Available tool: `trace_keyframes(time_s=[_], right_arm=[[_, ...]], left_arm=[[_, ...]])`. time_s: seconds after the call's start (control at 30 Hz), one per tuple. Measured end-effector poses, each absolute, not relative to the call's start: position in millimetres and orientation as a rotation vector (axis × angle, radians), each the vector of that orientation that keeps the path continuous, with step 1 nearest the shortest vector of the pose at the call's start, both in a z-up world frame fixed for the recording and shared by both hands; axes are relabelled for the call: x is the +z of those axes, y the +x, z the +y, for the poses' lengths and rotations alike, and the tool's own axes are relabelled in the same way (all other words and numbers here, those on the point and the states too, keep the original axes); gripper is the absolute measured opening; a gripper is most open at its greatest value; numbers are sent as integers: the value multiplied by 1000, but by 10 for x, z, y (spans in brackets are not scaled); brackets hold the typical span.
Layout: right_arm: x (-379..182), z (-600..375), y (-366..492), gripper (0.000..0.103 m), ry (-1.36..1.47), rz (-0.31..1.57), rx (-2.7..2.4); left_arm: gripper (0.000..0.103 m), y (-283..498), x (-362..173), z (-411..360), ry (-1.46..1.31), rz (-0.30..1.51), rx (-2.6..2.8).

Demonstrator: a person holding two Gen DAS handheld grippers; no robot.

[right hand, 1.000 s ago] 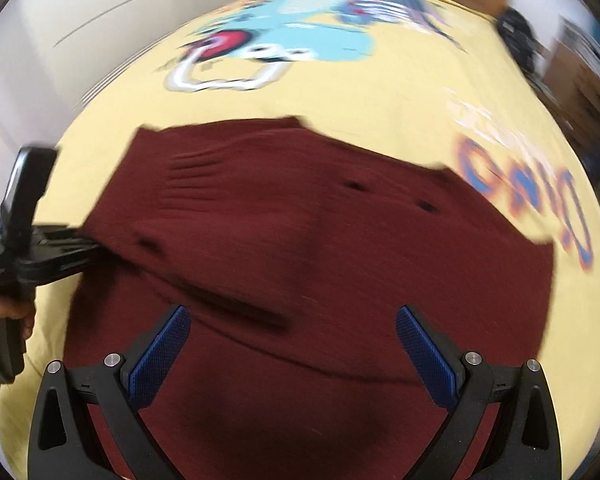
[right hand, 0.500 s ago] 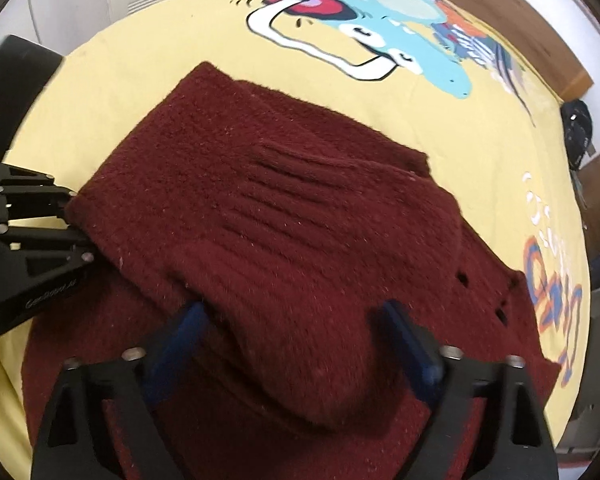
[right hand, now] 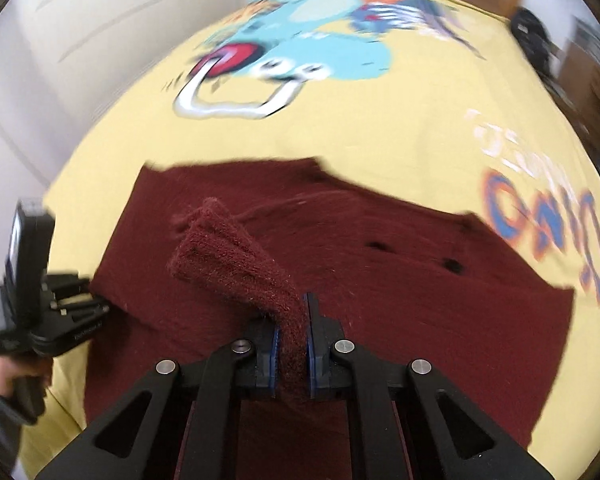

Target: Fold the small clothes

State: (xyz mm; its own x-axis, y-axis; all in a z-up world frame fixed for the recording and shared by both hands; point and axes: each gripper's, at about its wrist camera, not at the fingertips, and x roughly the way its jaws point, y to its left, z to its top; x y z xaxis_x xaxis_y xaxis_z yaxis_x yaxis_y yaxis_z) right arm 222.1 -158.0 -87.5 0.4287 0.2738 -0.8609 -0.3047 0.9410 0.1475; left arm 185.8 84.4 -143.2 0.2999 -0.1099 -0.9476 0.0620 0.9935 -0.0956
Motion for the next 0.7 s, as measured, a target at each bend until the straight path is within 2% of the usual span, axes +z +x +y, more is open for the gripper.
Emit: trace_keyframes(time_s=[0.27, 0.7], right_arm=[[-820, -2497, 1862, 10, 121, 1029, 180], [-1641, -3039, 1681, 11, 200, 1172, 60]], left_arm=[[14, 1784, -1359, 762, 34, 1243, -107], [14, 1782, -1431, 346, 167, 1243, -100]])
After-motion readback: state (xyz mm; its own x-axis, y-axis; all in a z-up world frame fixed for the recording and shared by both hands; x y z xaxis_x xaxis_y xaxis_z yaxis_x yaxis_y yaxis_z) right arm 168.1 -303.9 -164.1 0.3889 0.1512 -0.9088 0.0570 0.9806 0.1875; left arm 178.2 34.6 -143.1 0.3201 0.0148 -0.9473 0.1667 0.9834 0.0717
